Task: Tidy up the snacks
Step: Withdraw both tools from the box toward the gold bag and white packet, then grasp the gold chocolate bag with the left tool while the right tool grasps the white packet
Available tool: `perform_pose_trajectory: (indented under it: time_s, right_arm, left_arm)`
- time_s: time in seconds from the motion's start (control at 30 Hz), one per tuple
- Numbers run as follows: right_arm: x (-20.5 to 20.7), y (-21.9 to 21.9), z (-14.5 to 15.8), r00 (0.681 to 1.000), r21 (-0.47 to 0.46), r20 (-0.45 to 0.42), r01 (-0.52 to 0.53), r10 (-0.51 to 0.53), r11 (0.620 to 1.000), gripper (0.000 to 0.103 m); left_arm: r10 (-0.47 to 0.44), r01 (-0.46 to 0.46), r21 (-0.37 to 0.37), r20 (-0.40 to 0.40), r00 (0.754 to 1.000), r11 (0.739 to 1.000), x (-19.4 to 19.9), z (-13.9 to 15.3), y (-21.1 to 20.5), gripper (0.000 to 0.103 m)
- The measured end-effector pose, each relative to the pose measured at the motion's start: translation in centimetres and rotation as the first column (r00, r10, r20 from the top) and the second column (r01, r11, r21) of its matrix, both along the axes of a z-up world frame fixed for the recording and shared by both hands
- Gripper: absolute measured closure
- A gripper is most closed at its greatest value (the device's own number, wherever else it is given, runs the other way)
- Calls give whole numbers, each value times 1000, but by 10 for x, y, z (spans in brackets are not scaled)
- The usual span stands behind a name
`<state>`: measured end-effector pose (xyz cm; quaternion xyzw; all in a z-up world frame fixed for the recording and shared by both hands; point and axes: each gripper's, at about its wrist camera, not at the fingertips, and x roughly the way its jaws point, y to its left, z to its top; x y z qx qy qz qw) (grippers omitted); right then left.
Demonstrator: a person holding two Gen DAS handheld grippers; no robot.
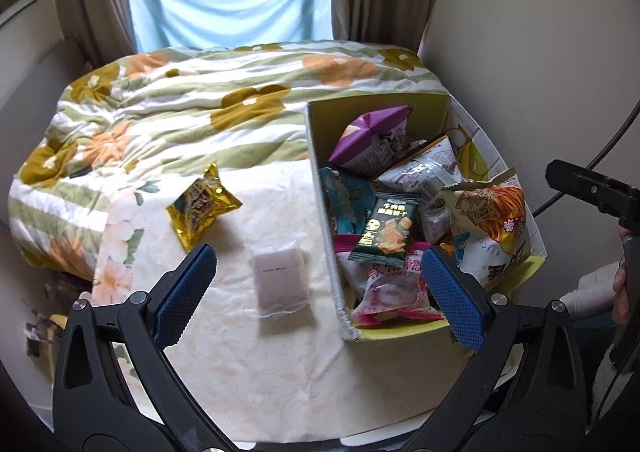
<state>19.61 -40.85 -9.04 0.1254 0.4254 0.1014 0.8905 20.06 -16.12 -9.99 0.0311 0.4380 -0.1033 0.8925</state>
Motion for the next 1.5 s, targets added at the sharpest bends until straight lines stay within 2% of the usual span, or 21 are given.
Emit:
perform_pose_trajectory:
  time_s: [0.23, 0.37, 0.57, 0.87, 1.13, 1.3, 1.5]
  right_arm:
    - [-21, 44, 31, 994, -62, 96, -38, 44, 997, 4]
    - [-24, 81, 38, 988, -75, 119, -89, 98, 993, 4]
    - [-20, 143, 23, 989, -55, 97, -111, 116, 992, 4]
    - [-3, 234, -17, 996, -68, 45, -68, 71, 995, 4]
    - [19, 278, -70, 998, -129, -27, 47, -51, 991, 4]
    - [33, 292, -108, 989, -225, -37, 134, -145, 965, 4]
    - [49, 293, -151, 965, -263, -69, 225, -251, 938, 5]
  left_arm:
    - [39, -39, 1, 32, 999, 999, -18, 14, 49, 1]
    - [52, -53, 12, 41, 998, 999, -22, 12, 86, 1]
    - [31, -31, 6, 8, 999, 1000, -5, 5, 141, 1]
    - [-131, 132, 18, -24, 991, 991, 44, -7, 201, 1]
    - [-291, 293, 18, -72, 954, 956, 106, -40, 222, 1]
    - [-399, 404, 20, -122, 909, 914, 147, -81, 208, 1]
    - [-471, 479, 14, -169, 866, 877, 184, -133, 182, 1]
